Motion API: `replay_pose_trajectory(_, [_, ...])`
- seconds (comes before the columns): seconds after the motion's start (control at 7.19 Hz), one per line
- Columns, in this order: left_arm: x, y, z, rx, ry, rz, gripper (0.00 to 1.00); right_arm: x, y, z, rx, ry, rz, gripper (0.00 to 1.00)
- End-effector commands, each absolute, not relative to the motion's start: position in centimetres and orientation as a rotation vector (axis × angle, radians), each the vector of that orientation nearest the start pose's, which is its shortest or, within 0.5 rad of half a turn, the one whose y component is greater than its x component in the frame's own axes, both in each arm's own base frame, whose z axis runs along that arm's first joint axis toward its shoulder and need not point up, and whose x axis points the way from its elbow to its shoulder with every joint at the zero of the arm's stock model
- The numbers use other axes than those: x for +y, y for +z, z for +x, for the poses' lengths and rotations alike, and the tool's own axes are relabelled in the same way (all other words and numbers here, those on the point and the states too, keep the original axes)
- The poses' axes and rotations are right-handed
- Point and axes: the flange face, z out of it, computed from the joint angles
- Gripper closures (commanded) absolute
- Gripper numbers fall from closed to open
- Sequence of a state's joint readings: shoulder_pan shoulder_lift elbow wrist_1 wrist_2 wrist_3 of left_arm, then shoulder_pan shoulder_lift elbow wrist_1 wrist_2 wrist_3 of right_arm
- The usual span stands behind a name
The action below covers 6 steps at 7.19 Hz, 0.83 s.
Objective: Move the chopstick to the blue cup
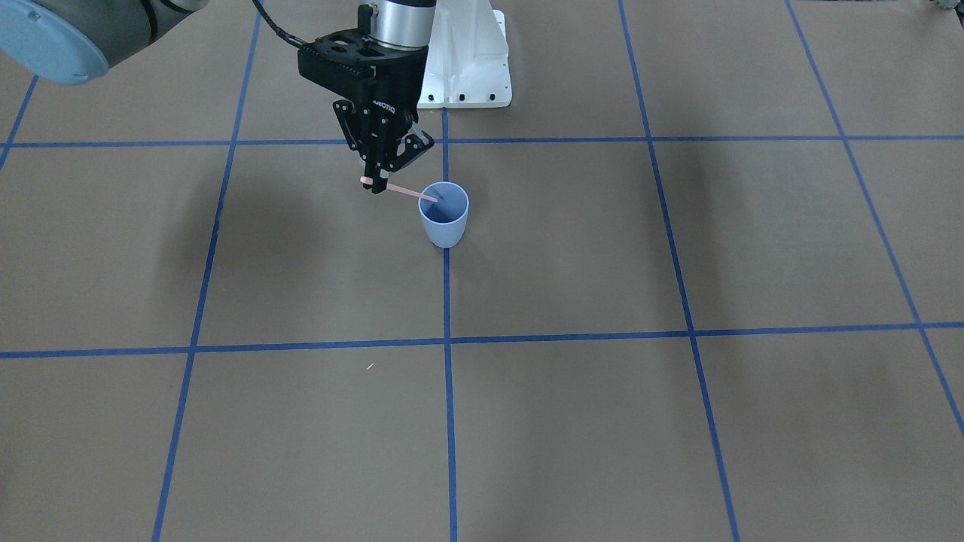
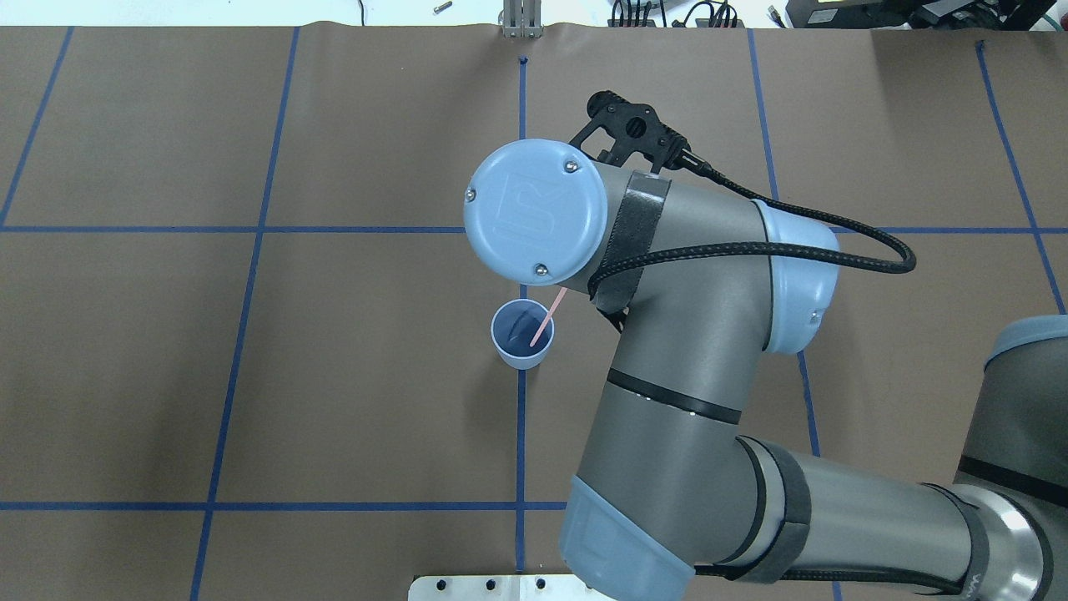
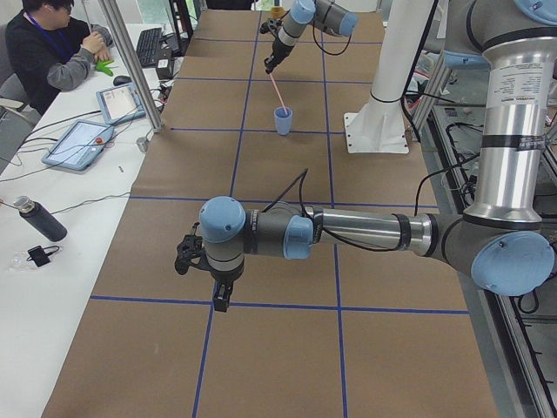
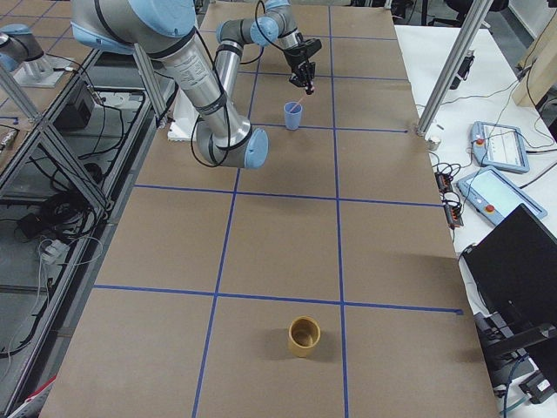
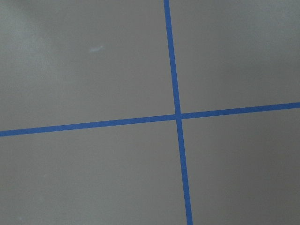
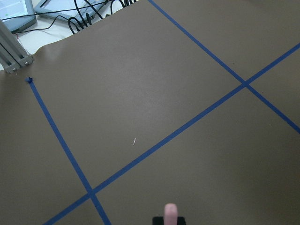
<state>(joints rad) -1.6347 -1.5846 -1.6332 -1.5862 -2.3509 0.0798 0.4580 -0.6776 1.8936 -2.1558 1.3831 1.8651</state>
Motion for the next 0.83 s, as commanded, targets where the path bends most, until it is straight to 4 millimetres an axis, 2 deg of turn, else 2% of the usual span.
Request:
replay_pose_trajectory(0.0, [-49.8, 61.9, -9.5, 0.772, 0.051, 0.141, 0.02, -40.1, 7.7, -50.6, -0.627, 0.764, 0.248, 0.9])
replay_pose_trajectory(0.14, [-49.8, 62.0, -9.5, 0.772, 0.051, 0.14, 0.02, -40.1, 8.1, -51.4, -0.624, 0.76, 0.257, 0.31])
replay_pose_trajectory(0.28, [-49.7, 62.0, -9.5, 0.772, 0.05, 0.138, 0.02, -40.0, 8.0, -51.6, -0.629, 0.759, 0.262, 0.0])
replay_pose_trajectory(0.42, [-49.7, 62.0, -9.5, 0.772, 0.05, 0.138, 0.02, -39.9, 7.5, -51.2, -0.64, 0.747, 0.266, 0.0])
replay_pose_trajectory(0.56, [-49.7, 62.0, -9.5, 0.773, 0.05, 0.137, 0.02, -39.8, 6.5, -49.7, -0.668, 0.719, 0.282, 0.0])
replay_pose_trajectory(0.7, [-49.7, 62.0, -9.5, 0.773, 0.049, 0.135, 0.02, -40.5, 5.4, -47.2, -0.7, 0.691, 0.295, 0.0])
